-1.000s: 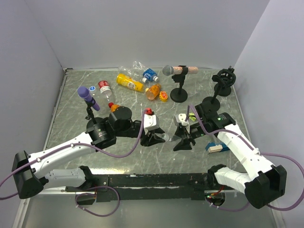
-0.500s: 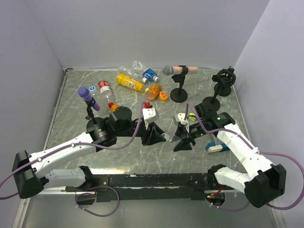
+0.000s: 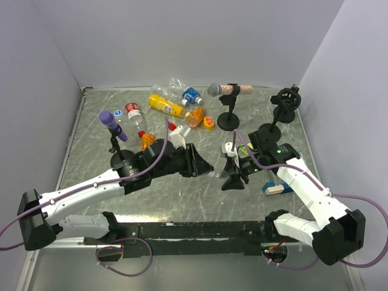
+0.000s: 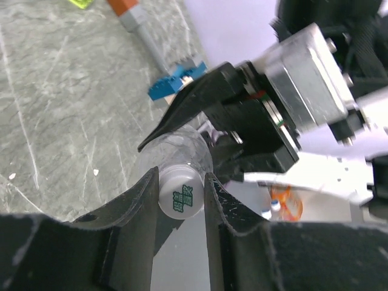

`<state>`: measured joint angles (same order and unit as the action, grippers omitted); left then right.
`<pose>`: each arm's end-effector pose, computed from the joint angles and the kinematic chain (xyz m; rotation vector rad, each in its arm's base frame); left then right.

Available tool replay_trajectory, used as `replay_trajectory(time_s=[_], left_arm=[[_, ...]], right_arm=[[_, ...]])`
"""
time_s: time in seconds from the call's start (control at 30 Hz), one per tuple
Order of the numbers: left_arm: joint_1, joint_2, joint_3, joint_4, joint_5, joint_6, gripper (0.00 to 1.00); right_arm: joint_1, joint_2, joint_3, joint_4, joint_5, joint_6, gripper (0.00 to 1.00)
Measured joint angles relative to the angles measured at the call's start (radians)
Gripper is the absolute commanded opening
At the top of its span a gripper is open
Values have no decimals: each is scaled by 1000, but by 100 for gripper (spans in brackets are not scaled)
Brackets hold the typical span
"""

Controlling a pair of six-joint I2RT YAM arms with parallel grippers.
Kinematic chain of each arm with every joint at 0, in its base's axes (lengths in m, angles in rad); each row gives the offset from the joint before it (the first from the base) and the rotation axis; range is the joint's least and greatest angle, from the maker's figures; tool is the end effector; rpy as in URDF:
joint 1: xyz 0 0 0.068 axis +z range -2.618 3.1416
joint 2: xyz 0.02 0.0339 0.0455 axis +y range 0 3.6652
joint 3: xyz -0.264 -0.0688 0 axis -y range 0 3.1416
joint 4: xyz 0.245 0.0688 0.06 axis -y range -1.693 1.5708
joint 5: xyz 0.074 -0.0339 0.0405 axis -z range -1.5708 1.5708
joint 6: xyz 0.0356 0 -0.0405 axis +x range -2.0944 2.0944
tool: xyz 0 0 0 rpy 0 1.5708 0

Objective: Unscrew the bottle caps
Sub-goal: Unscrew the bottle cap from the plastic bottle.

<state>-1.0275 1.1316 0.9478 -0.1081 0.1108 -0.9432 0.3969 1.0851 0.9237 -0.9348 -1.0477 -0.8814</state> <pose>0.1333 -0.2283 0.3352 0.1779 2.1294 -1.3888 0.1635 0.1020 0.2852 -1.5721 1.5956 1.1154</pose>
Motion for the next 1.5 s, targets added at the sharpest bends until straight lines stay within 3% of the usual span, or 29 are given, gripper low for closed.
replay_trajectory(time_s=[0.13, 0.17, 0.23, 0.27, 0.37, 0.4, 0.67, 0.93, 1.17, 1.3, 1.5], left_arm=[[-13, 18, 6, -11, -56, -30, 1], [-15, 18, 6, -12, -66, -31, 12], [-20, 16, 6, -10, -82, -24, 55], [-22, 11, 4, -6, -87, -11, 72], [-27, -19, -18, 8, -85, 70, 97], [-28, -40, -33, 16, -78, 107, 99], [-30, -235, -110, 57, 139, 585, 99], [-30, -171, -105, 56, 303, 963, 87], [-30, -26, -34, 35, 322, 1069, 75], [-30, -24, -33, 43, 322, 1088, 58], [-30, -24, -33, 44, 320, 1089, 54]], right_arm=[[0, 0, 0, 0, 35, 6, 17], [0, 0, 0, 0, 37, 6, 17], [-1, 0, 0, 3, 37, 7, 17], [-2, 0, 0, 6, 35, 6, 17], [-5, 0, 0, 15, 32, 5, 17], [-5, 0, 0, 15, 31, 3, 18], [-5, -19, 0, -2, 4, -60, 18], [-5, -24, 0, -39, -19, -122, 19], [-5, -25, 0, -53, -20, -134, 19], [-5, -30, 0, -53, -21, -134, 19], [-5, -32, 0, -53, -29, -134, 19]])
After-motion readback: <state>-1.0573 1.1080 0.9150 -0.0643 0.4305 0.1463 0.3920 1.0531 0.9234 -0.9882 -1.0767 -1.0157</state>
